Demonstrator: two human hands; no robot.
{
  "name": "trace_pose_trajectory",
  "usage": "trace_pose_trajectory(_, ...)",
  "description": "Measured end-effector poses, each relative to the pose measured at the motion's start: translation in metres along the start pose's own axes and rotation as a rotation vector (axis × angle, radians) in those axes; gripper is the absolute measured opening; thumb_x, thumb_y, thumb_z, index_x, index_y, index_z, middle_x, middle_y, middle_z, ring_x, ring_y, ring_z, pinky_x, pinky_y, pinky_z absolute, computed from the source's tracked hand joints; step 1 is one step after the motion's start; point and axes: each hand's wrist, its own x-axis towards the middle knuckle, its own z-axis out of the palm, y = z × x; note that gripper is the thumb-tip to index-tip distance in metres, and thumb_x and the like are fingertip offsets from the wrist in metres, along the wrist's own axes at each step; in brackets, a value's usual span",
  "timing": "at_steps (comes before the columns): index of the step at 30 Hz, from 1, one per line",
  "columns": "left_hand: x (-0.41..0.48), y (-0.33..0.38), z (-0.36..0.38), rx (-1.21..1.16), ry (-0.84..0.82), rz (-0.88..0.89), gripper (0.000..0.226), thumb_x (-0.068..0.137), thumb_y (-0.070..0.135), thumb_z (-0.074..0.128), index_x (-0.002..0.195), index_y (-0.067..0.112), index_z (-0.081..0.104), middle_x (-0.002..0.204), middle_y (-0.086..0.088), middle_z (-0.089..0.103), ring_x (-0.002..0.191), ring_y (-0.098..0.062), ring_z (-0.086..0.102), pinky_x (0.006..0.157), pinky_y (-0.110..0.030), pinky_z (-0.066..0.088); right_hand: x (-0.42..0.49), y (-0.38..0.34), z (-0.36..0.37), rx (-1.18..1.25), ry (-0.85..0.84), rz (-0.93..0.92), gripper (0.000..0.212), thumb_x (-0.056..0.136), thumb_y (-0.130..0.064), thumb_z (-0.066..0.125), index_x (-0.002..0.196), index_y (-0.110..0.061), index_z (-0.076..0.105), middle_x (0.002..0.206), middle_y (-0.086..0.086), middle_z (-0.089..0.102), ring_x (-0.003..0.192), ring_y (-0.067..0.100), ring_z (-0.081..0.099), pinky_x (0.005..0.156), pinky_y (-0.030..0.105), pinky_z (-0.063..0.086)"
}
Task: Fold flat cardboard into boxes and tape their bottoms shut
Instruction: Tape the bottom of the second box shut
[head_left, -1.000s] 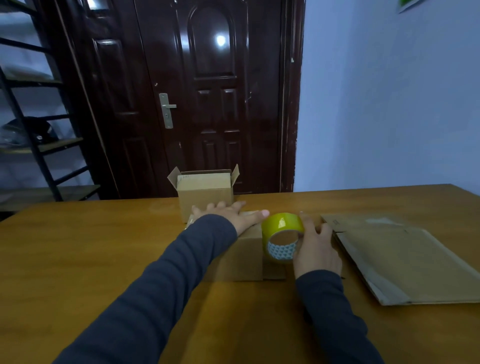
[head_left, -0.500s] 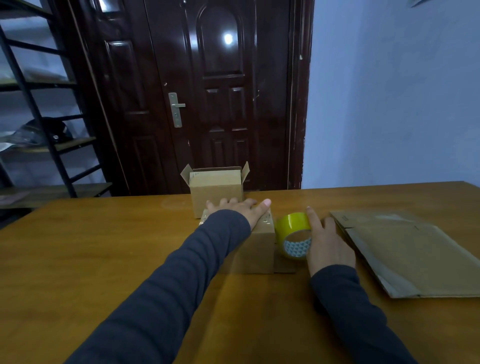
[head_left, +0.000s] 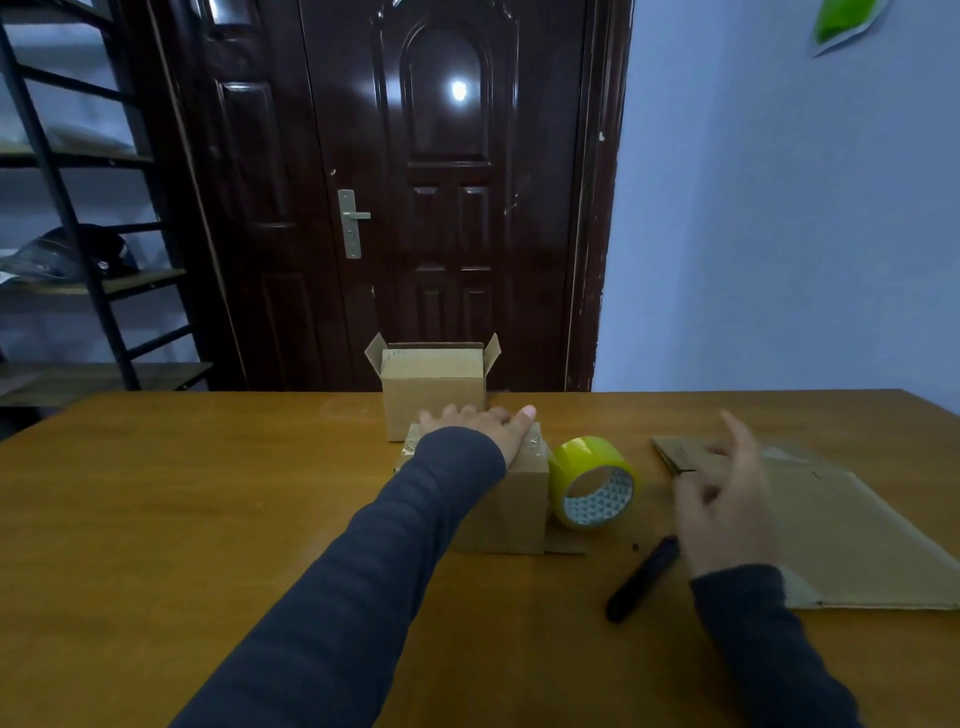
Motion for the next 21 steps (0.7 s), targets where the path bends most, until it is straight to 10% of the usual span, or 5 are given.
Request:
trace_pose_trajectory(4, 0.002, -0.001, 0.0, -0.005, -0.005, 0.008, 0.077, 0.087, 0.071, 0.0, 0.142, 0.033, 0.038, 0.147, -0.007, 0.04, 0.136, -0.033, 0.03, 0.107, -0.061, 0.011, -0.013, -0.011, -0.017, -0.384, -0.282, 0.18, 0.047, 0.093, -0.054, 0.038, 0.122, -0.017, 0.038, 0.077, -0.001, 0.054, 0.068, 0.019, 0.057, 0.063, 0.035, 0.051)
trace_pose_trajectory(8, 0.001, -0.001, -0.001, -0.004, 0.004, 0.025, 0.088, 0.073, 0.086, 0.008, 0.139, 0.038, 0.04, 0.146, -0.005, 0.04, 0.136, -0.032, 0.029, 0.106, -0.06, 0.013, -0.043, -0.017, -0.002, -0.749, -0.655, 0.247, 0.083, 0.085, -0.073, 0.031, 0.141, -0.014, 0.015, 0.111, 0.001, 0.06, 0.09, 0.017, 0.061, 0.073, 0.03, 0.052)
trace_pose_trajectory(11, 0.0, -0.002, 0.0, -0.012, 0.197, 0.139, 0.068, 0.074, 0.083, 0.028, 0.126, 0.044, 0.049, 0.134, -0.001, 0.048, 0.128, -0.025, 0.035, 0.102, -0.053, 0.024, -0.047, -0.01, 0.005, -0.785, -0.596, 0.228, 0.09, 0.087, -0.063, 0.035, 0.151, -0.015, -0.007, 0.133, 0.005, 0.05, 0.101, 0.019, 0.058, 0.075, 0.029, 0.051)
trace_pose_trajectory(17, -0.006, 0.017, -0.005, -0.164, 0.106, 0.078, 0.052, 0.084, 0.062, 0.044, 0.114, 0.024, 0.062, 0.1, -0.002, 0.064, 0.091, -0.023, 0.059, 0.088, -0.039, 0.05, -0.041, -0.005, -0.002, -0.684, -0.498, 0.304, 0.081, 0.093, -0.045, 0.042, 0.149, -0.006, 0.0, 0.101, 0.002, 0.061, 0.072, 0.018, 0.058, 0.058, 0.027, 0.041)
trace_pose_trajectory(21, -0.006, 0.04, -0.002, -0.089, 0.079, -0.047, 0.053, 0.091, 0.053, 0.036, 0.121, 0.014, 0.056, 0.121, -0.009, 0.061, 0.114, -0.03, 0.053, 0.11, -0.053, 0.028, -0.045, -0.001, -0.003, -0.591, -0.454, 0.339, 0.068, 0.093, -0.041, 0.044, 0.144, -0.007, 0.014, 0.112, 0.007, 0.06, 0.087, 0.024, 0.063, 0.062, 0.029, 0.039)
